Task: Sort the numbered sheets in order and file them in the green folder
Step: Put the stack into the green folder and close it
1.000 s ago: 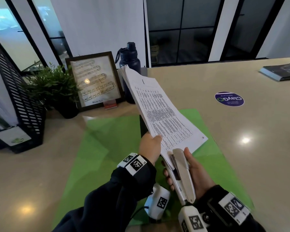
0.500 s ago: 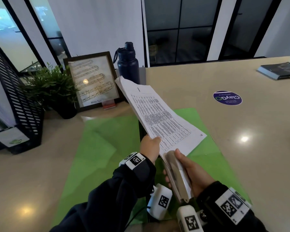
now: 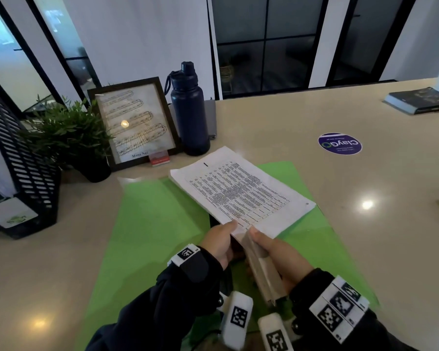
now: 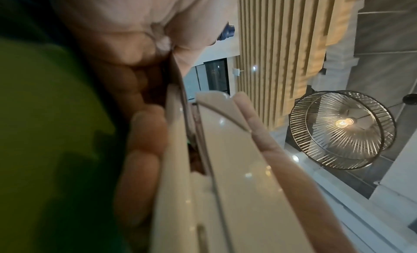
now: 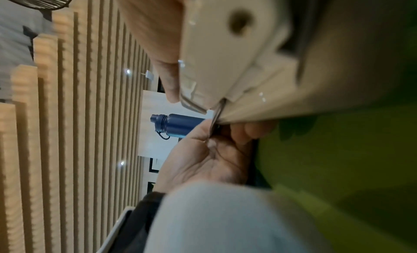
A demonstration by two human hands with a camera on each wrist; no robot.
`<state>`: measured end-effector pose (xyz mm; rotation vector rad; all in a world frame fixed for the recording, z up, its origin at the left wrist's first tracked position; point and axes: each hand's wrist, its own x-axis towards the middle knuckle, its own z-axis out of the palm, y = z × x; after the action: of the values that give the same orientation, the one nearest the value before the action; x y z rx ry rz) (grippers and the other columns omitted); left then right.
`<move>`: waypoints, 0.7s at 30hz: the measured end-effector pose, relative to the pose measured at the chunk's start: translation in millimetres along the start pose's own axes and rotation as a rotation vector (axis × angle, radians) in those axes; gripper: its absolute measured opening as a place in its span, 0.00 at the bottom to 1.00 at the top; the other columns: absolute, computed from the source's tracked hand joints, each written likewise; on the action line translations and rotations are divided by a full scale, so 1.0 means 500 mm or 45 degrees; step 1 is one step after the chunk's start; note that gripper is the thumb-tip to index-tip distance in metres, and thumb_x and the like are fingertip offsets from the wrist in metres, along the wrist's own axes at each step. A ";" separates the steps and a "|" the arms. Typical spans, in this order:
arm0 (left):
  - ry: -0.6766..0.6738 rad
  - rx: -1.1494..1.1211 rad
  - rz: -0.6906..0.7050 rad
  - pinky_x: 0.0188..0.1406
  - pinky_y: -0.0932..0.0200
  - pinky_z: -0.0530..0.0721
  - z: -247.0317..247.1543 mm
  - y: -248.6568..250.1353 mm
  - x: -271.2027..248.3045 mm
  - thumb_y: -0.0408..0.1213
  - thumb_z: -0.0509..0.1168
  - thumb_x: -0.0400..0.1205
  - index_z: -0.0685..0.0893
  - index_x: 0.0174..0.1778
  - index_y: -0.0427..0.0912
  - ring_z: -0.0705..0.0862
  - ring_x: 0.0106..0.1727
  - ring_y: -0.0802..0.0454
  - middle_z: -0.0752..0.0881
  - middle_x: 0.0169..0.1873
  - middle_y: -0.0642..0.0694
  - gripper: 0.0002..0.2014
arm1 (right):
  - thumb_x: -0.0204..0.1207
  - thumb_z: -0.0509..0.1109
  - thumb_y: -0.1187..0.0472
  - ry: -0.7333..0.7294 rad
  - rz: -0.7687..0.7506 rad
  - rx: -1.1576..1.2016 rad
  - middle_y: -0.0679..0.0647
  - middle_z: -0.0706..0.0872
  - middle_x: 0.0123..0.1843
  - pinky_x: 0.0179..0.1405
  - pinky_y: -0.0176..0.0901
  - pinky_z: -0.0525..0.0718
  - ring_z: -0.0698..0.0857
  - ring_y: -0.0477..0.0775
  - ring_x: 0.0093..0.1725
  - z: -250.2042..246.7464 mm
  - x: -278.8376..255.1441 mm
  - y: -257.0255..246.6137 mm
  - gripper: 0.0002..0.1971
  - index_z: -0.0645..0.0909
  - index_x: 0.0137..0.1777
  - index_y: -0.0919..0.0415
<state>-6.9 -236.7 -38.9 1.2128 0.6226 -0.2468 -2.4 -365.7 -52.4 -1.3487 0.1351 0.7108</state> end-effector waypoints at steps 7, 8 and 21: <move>-0.233 0.099 0.142 0.55 0.51 0.83 0.003 -0.021 -0.035 0.58 0.73 0.66 0.83 0.61 0.35 0.86 0.56 0.41 0.88 0.55 0.37 0.35 | 0.69 0.73 0.44 0.053 -0.092 0.007 0.56 0.91 0.46 0.51 0.53 0.84 0.89 0.56 0.43 0.013 -0.002 0.004 0.23 0.86 0.56 0.61; -0.248 0.090 0.169 0.64 0.48 0.80 0.002 -0.023 -0.038 0.56 0.74 0.65 0.82 0.63 0.36 0.84 0.61 0.42 0.87 0.58 0.38 0.35 | 0.71 0.72 0.45 0.063 -0.101 -0.017 0.57 0.91 0.48 0.53 0.56 0.85 0.89 0.59 0.46 0.014 -0.003 0.005 0.21 0.86 0.56 0.60; -0.277 -0.084 0.087 0.44 0.54 0.86 -0.003 -0.044 -0.054 0.40 0.68 0.75 0.88 0.48 0.39 0.88 0.37 0.47 0.90 0.42 0.39 0.11 | 0.78 0.68 0.58 0.143 -0.285 -0.106 0.52 0.92 0.48 0.51 0.44 0.87 0.90 0.51 0.51 0.029 -0.016 0.018 0.10 0.86 0.55 0.58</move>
<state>-40.0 -246.9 -41.2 1.1236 0.3966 -0.2944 -17.9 -354.8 -52.5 -1.4572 0.0429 0.4566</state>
